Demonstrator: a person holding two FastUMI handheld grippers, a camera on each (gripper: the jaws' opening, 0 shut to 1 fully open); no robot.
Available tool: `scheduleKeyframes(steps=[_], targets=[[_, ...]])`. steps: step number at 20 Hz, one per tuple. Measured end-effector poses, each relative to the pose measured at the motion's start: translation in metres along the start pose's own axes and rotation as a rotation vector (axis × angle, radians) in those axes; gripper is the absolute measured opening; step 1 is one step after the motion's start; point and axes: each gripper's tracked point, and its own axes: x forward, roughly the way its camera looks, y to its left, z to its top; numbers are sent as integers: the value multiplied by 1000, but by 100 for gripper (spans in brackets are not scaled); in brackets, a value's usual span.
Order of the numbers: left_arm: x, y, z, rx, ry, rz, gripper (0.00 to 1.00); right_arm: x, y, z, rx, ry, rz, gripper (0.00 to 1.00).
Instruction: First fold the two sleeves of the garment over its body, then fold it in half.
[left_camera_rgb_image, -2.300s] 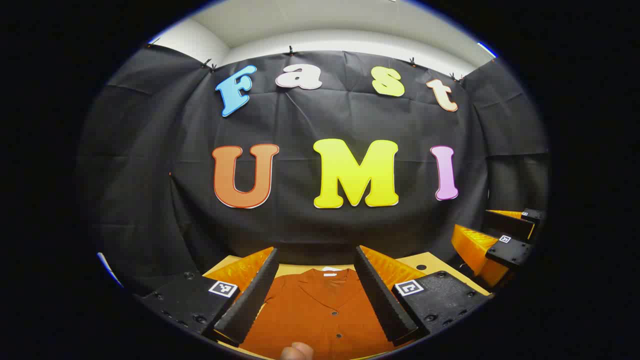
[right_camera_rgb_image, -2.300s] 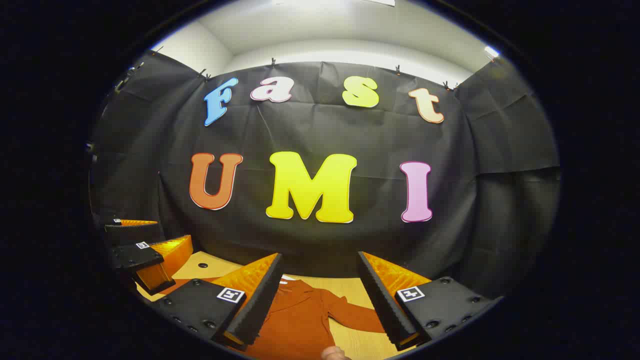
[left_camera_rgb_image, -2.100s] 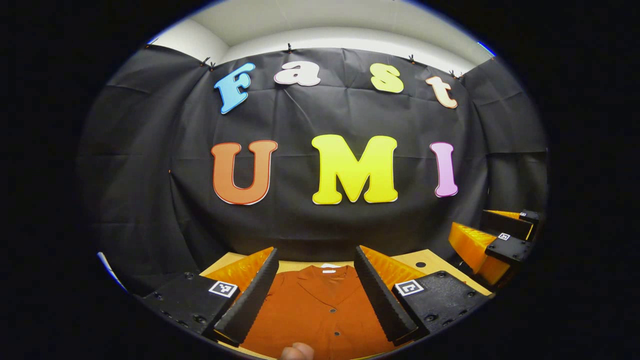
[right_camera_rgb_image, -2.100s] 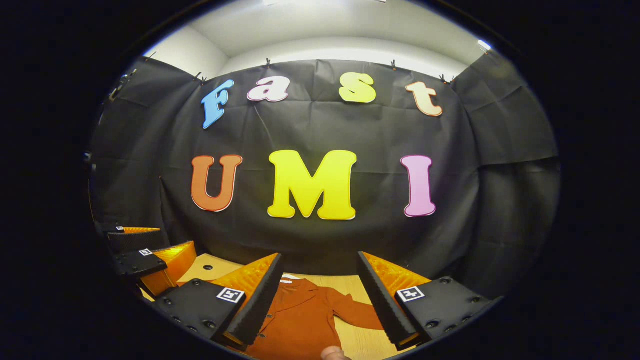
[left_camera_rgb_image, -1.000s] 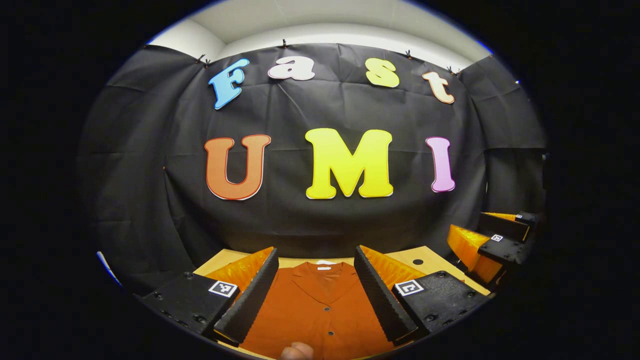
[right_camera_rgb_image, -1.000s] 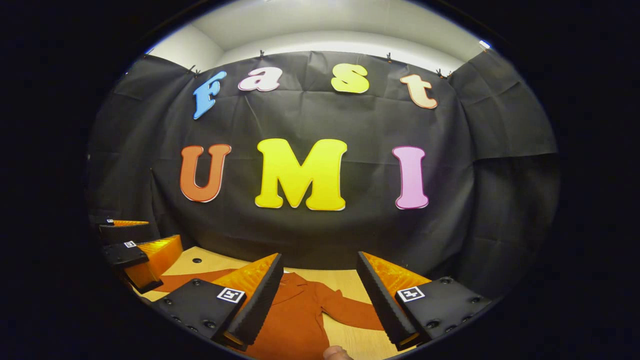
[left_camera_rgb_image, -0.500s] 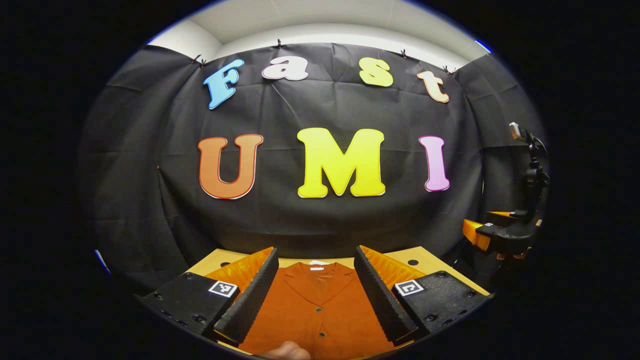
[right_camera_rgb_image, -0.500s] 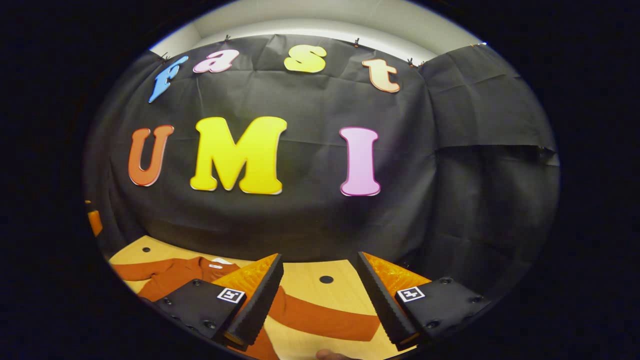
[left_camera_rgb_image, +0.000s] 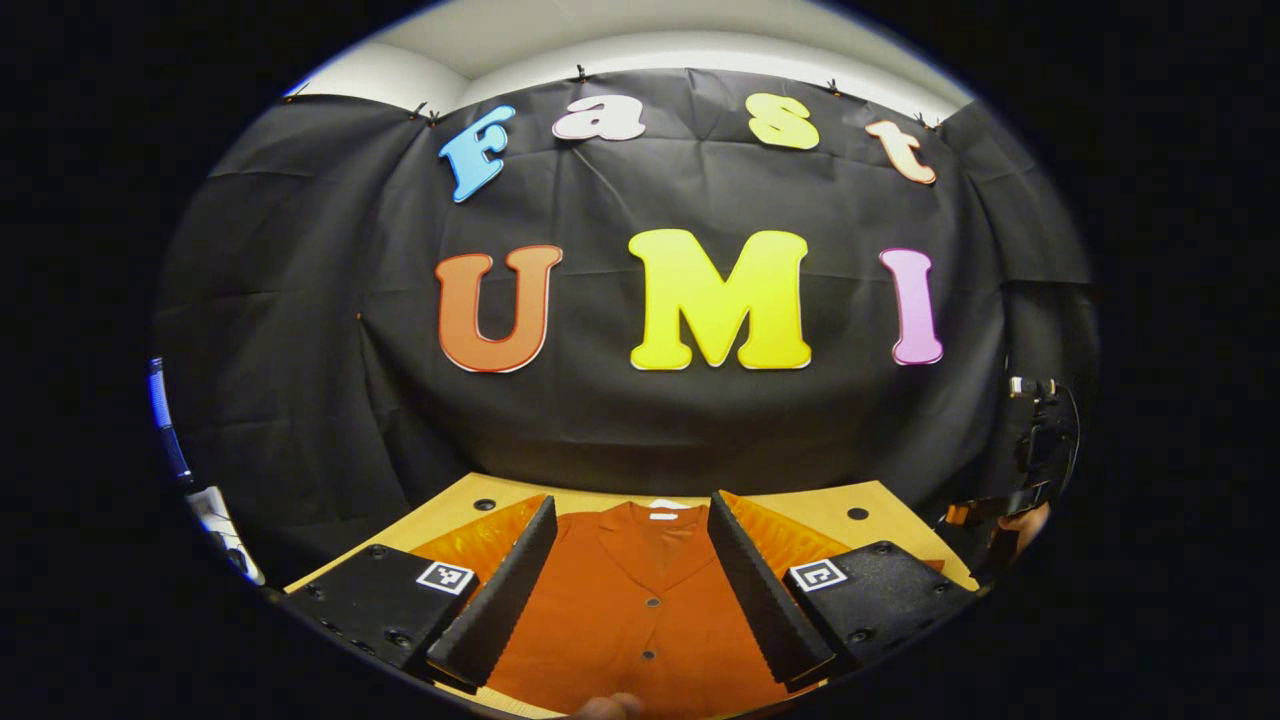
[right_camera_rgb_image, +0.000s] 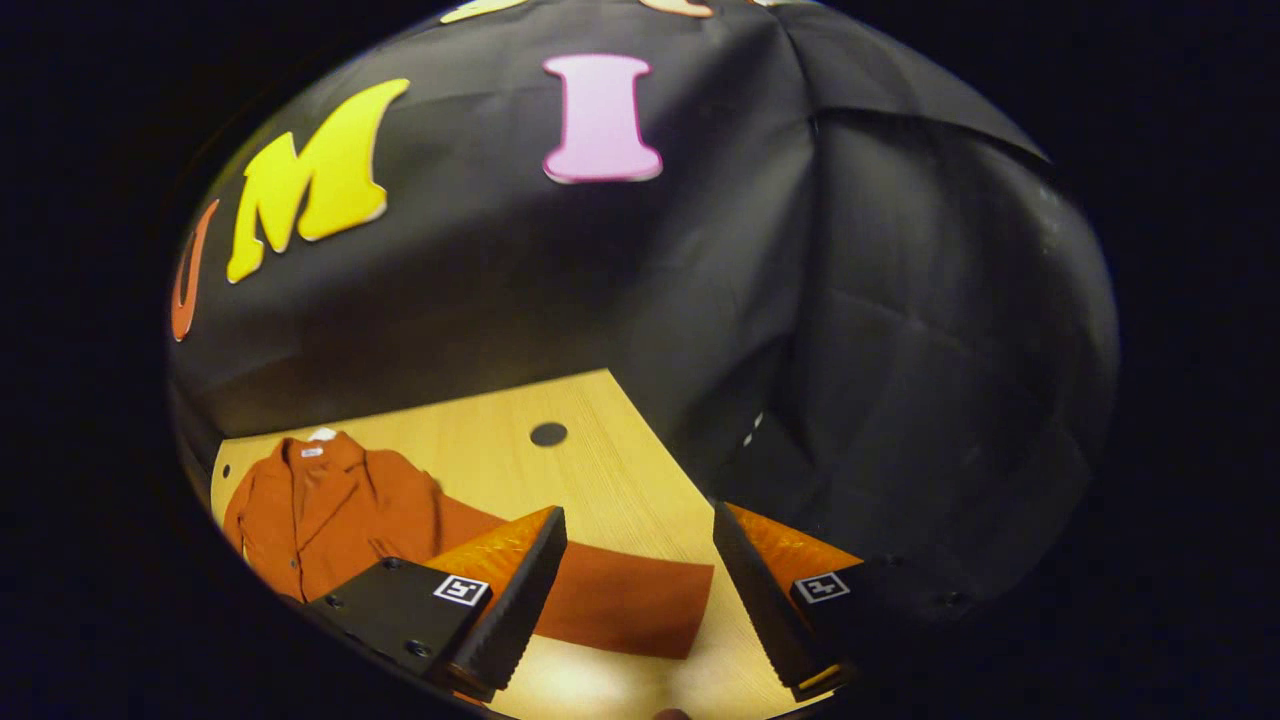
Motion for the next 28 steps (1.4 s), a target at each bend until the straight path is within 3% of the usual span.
scheduleKeyframes(steps=[7, 11, 15, 17, 18, 21, 24, 28], targets=[[1, 15, -6, -33, -7, 37, 98, 56, -29, -87, 87, 412, -66, 94], [3, 24, -16, -41, 17, 35, 98, 64, -24, -110, 165, 596, -19, 95], [6, 30, -16, -24, 13, 26, 99, 72, -10, -105, 282, 721, 25, 96], [8, 30, -18, -19, 22, 20, 98, 69, -15, -111, 244, 781, 6, 97], [10, 31, -19, -15, 25, 22, 98, 71, -24, -113, 216, 798, -29, 93], [12, 33, -16, -14, 21, 20, 98, 73, -30, -112, 295, 832, -71, 56], [11, 33, -14, -4, 16, 18, 99, 75, -33, -116, 326, 846, -86, 57], [10, 33, -16, 4, 21, 8, 98, 72, -39, -108, 204, 856, -102, 48]])
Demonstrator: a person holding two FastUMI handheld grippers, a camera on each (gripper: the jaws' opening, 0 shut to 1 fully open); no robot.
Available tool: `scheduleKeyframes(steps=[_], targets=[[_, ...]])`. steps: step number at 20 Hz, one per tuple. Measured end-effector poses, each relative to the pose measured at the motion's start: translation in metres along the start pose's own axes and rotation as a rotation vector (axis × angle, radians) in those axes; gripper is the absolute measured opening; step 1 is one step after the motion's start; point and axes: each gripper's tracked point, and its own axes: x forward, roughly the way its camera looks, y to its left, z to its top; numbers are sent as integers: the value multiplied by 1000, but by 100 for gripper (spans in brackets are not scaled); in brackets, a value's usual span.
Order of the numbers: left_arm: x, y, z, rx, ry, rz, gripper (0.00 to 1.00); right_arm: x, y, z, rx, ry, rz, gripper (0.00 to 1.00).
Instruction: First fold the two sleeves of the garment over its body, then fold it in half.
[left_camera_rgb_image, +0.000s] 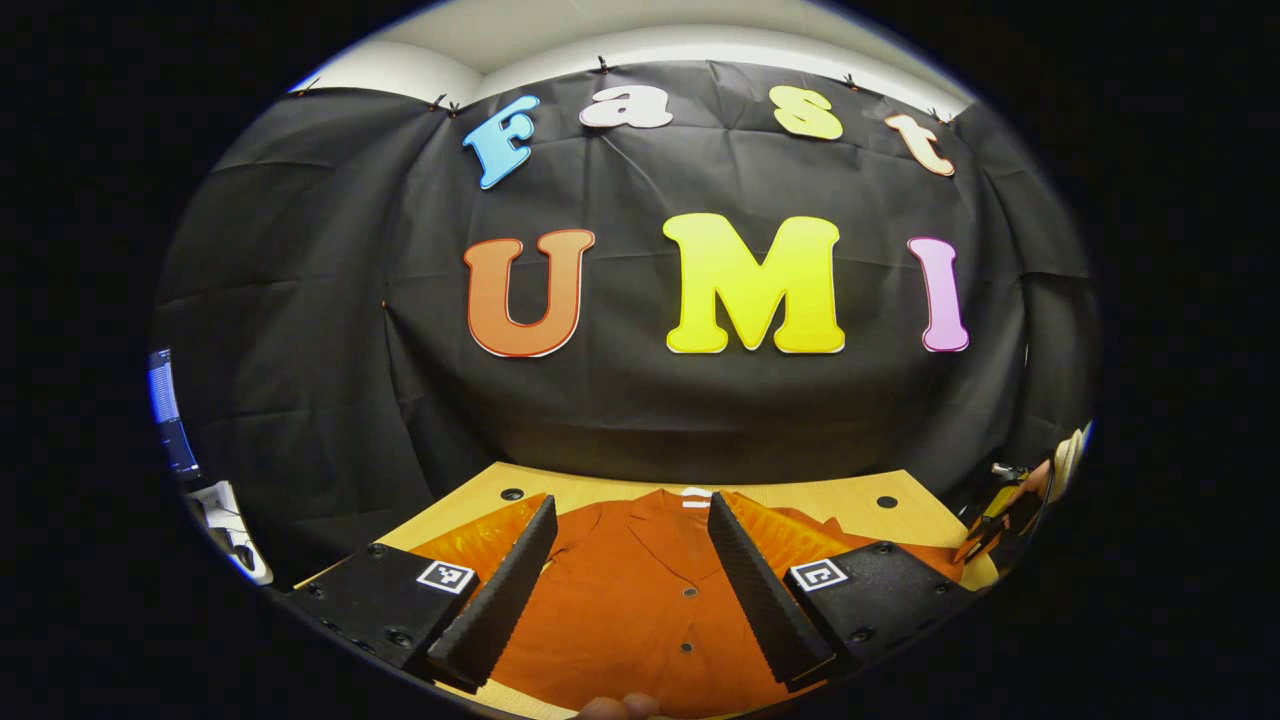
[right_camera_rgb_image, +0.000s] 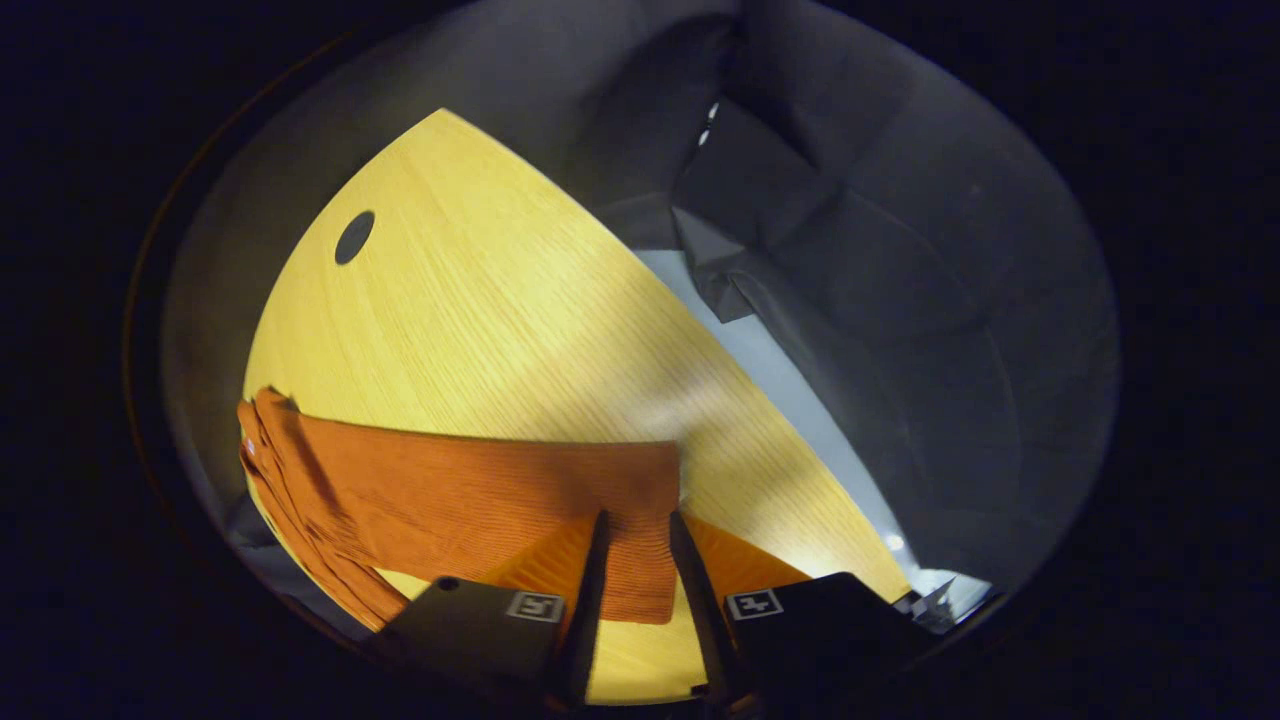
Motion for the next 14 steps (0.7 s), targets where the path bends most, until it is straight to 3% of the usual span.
scheduleKeyframes(steps=[1, 2, 3, 9, 14], targets=[[-1, 0, 1, 3, 1, -5, 98, 3, 3, -1, -4, -12, 9, 33], [-1, 0, 3, 9, -4, -10, 98, 4, 9, 2, 9, -19, 16, 33], [-2, 0, 5, 13, -11, -13, 99, 5, 12, 1, 19, -24, 7, 7], [-3, 8, 13, 25, -37, -37, 98, -18, 27, -3, 1, -84, 27, 6], [-3, 2, 12, 26, -41, -115, 98, -70, 74, -9, -64, -143, 131, 7]])
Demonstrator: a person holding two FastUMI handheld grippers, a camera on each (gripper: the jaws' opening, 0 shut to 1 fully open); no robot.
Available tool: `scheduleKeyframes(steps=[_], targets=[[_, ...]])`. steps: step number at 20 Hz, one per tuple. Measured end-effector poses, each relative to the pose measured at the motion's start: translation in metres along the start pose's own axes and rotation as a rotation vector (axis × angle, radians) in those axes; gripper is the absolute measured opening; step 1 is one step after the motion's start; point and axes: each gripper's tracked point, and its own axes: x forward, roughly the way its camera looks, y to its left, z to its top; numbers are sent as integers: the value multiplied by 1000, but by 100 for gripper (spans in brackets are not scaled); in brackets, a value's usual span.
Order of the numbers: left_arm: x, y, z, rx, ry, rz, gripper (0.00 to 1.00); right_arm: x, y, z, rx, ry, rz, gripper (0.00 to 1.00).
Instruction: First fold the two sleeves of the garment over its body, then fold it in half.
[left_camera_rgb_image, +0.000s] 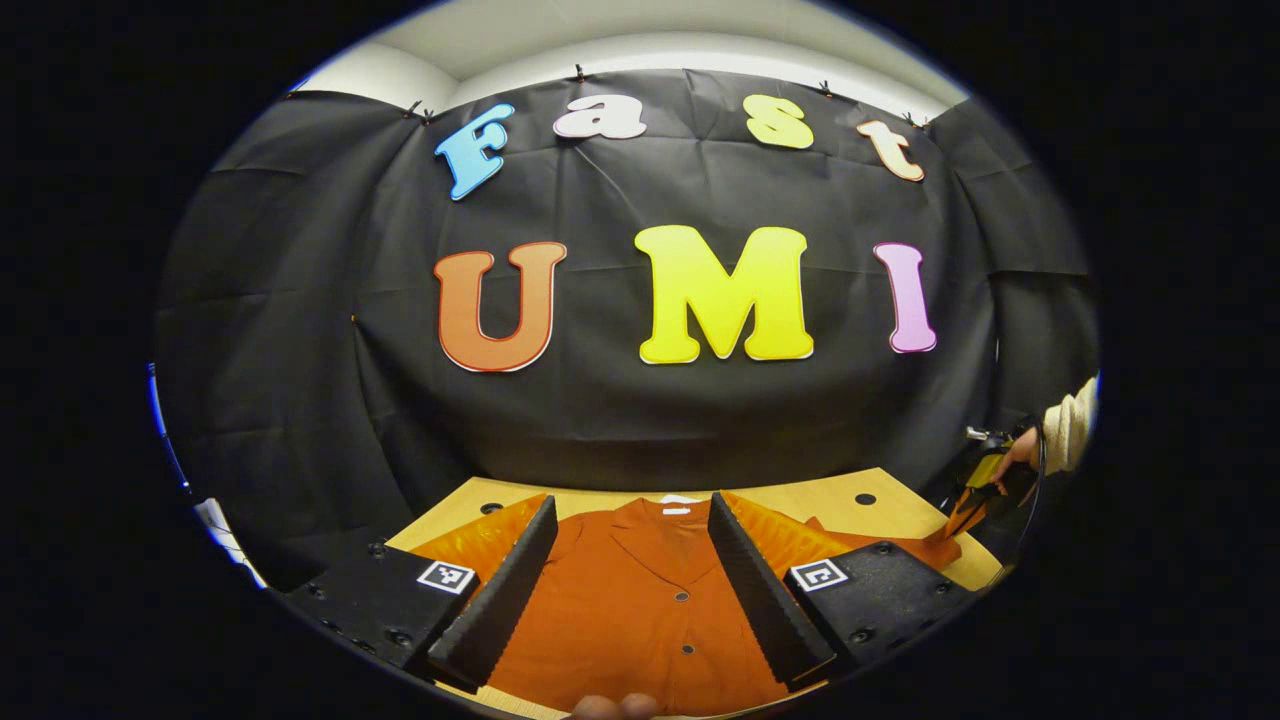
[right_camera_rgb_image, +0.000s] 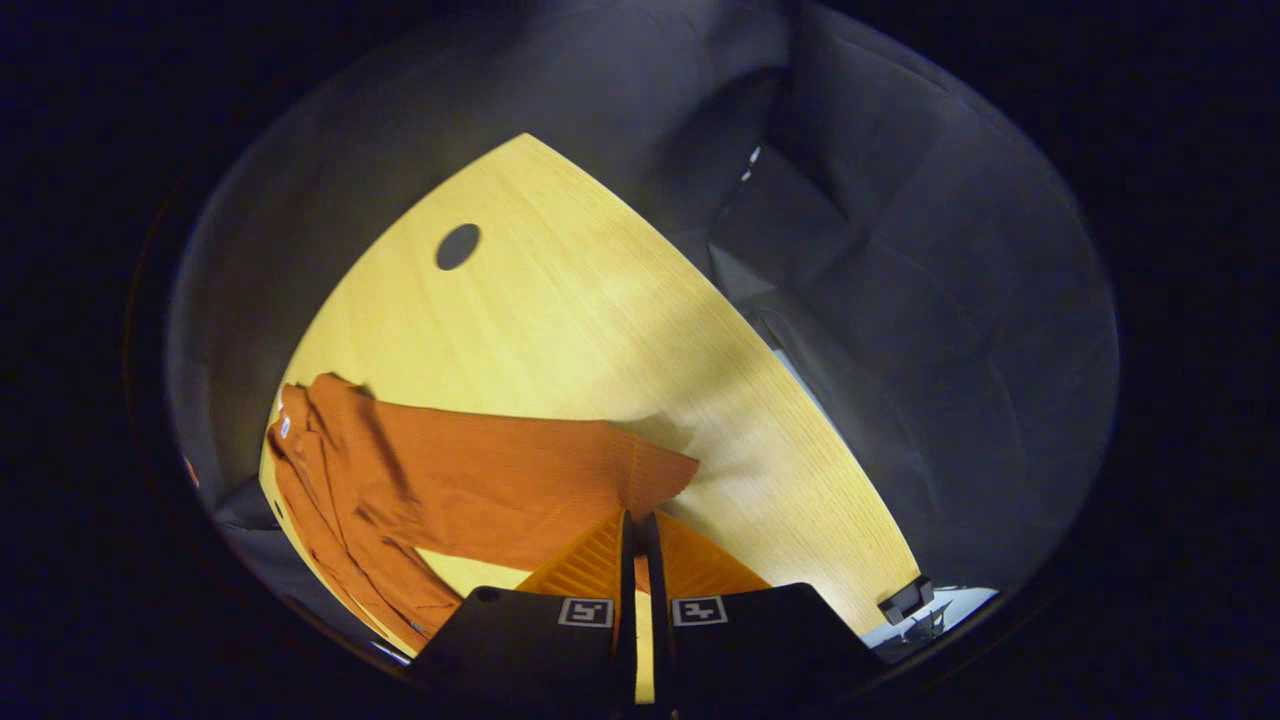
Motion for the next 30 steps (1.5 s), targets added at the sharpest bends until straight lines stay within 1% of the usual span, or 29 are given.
scheduleKeyframes(steps=[3, 6, 8, 10, 11, 12, 13, 14, 18, 21, 22, 25, 27, 30], targets=[[3, 12, 2, -10, -5, 4, 98, -34, 48, 0, -84, -41, 61, 6], [5, 27, 2, -16, -9, 11, 99, -63, 114, -4, -163, -73, 121, 6], [5, 38, 3, -21, -19, 19, 99, -79, 162, -11, -237, -97, 154, 6], [6, 52, -1, -32, -12, 29, 99, -90, 213, -24, -316, -106, 180, 6], [5, 59, -3, -34, -7, 36, 99, -95, 237, -31, -351, -109, 189, 9], [4, 68, -5, -35, -2, 47, 99, -95, 262, -41, -377, -106, 199, 5], [3, 78, -7, -36, 0, 60, 99, -97, 287, -52, -401, -93, 214, 7], [1, 88, -9, -37, -1, 74, 99, -98, 311, -64, -428, -79, 230, 7], [-3, 135, -23, -27, 21, 139, 99, -92, 412, -120, -552, -49, 299, 6], [-7, 169, -35, -9, 40, 193, 98, -87, 490, -170, -581, 22, 398, 7], [-8, 178, -41, -12, 50, 206, 98, -79, 510, -184, -605, 36, 404, 7], [-7, 197, -56, -17, 75, 229, 99, -46, 553, -224, -654, 111, 430, 7], [-8, 206, -62, -35, 71, 232, 99, -18, 571, -247, -670, 155, 419, 7], [-9, 219, -80, -44, 95, 249, 98, 26, 588, -268, -641, 178, 391, 7]])
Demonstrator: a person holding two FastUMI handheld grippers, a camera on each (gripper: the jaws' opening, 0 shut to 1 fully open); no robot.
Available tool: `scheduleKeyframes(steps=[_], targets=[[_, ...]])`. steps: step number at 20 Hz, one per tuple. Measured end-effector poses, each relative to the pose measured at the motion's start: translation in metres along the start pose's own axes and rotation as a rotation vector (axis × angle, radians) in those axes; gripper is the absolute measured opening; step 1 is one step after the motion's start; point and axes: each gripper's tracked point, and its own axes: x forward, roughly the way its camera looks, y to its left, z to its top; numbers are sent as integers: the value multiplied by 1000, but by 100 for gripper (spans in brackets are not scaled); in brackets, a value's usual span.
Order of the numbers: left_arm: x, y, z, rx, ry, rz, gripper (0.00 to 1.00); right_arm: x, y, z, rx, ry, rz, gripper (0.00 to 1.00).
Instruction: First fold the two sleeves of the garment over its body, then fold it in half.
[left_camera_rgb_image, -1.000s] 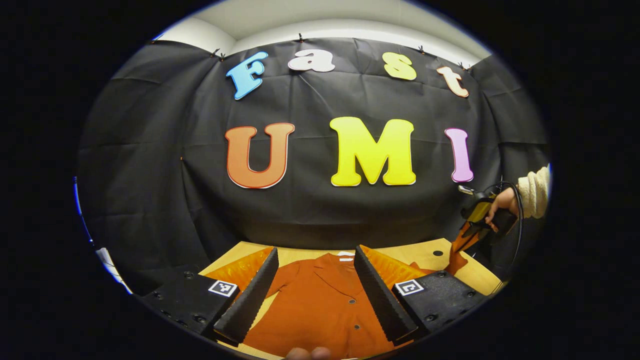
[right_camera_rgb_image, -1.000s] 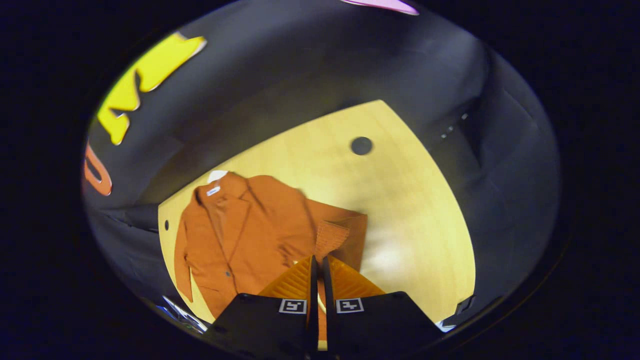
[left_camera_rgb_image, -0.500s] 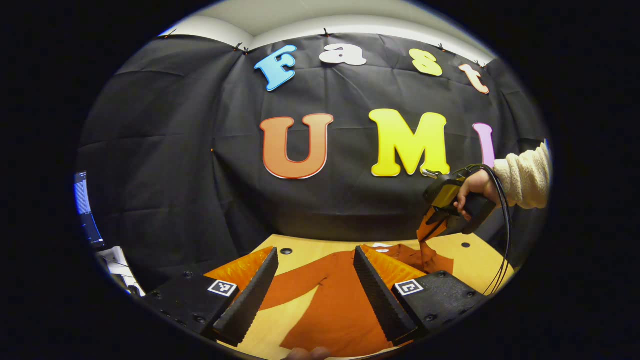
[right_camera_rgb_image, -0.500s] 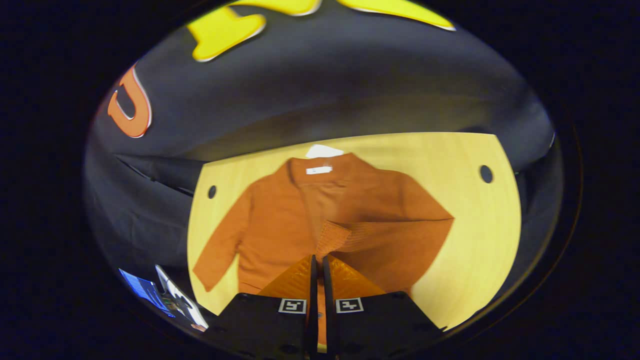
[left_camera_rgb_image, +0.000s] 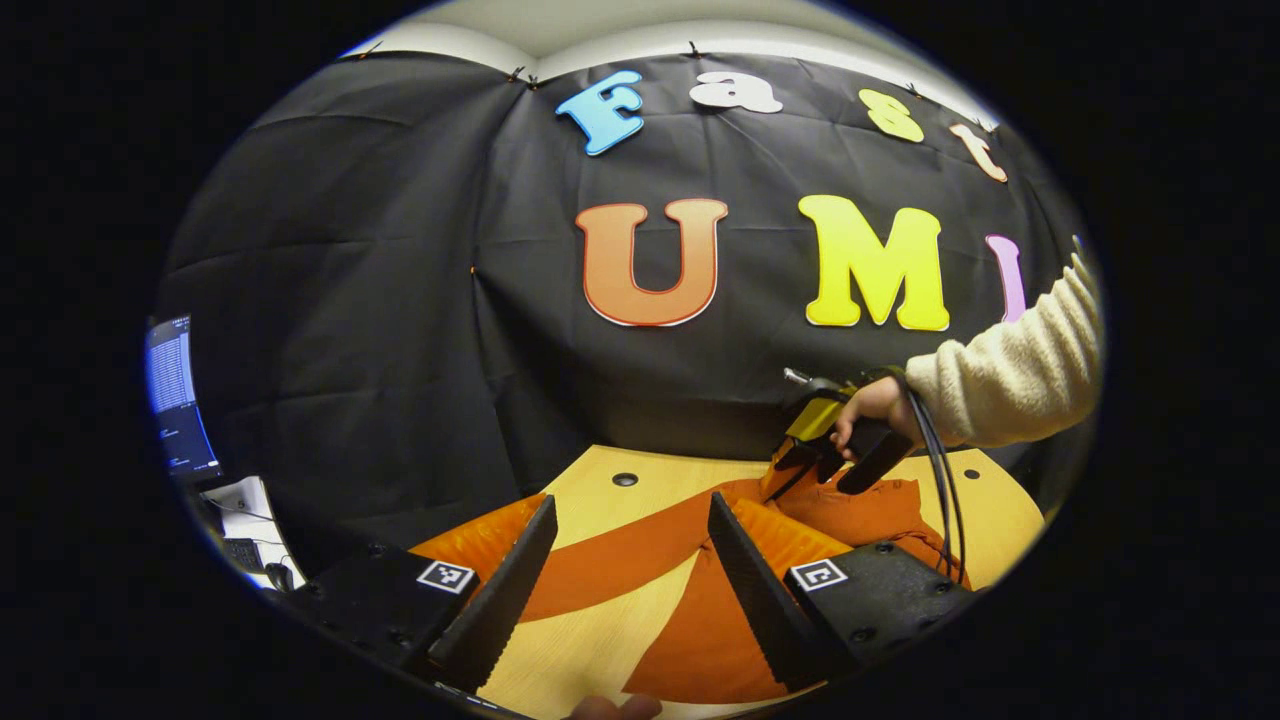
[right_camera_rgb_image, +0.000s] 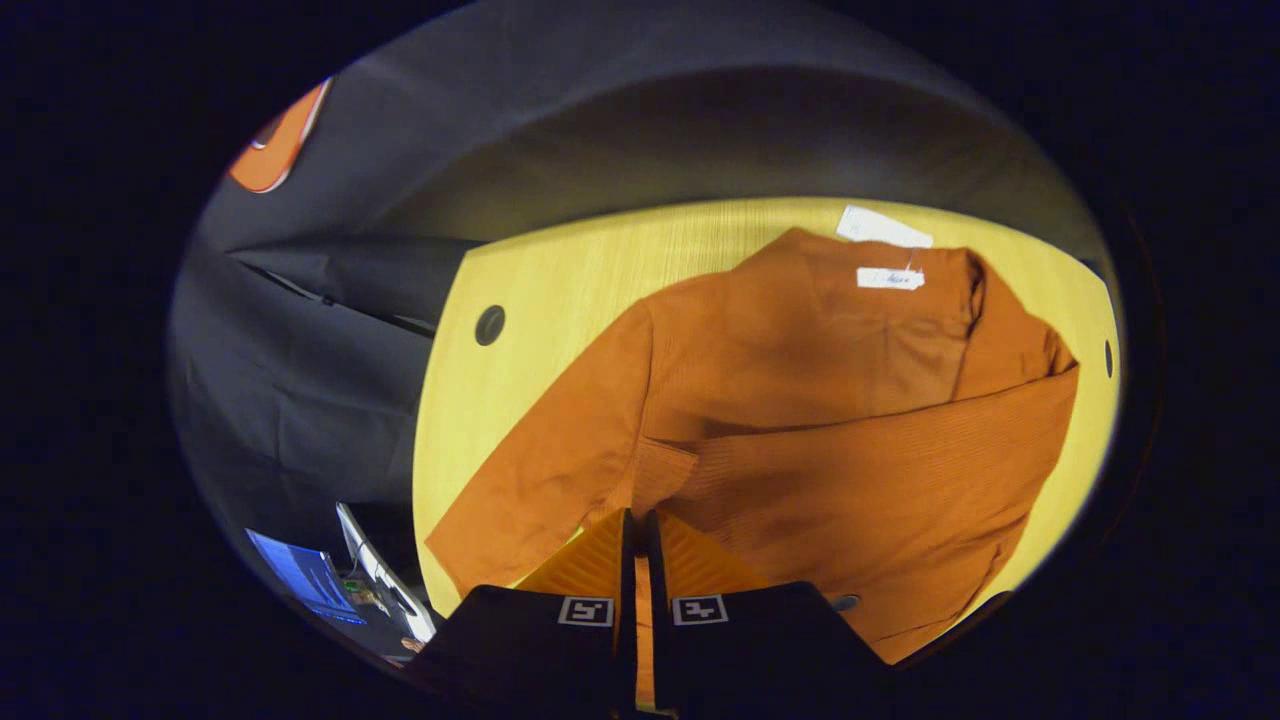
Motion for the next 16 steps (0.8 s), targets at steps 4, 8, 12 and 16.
scheduleKeyframes(steps=[4, 8, 12, 16], targets=[[-4, 21, -23, 2, 43, 34, 98, 40, -7, -7, 48, 6, -59, 7], [-7, 36, -38, -24, 71, 75, 99, 37, 11, 0, 43, -23, -5, 17], [7, 55, -46, -53, 135, 139, 98, 10, 25, 1, 32, -46, 72, 78], [30, 74, -63, -110, 224, 193, 99, -28, 13, -11, -23, -85, 119, 89]])
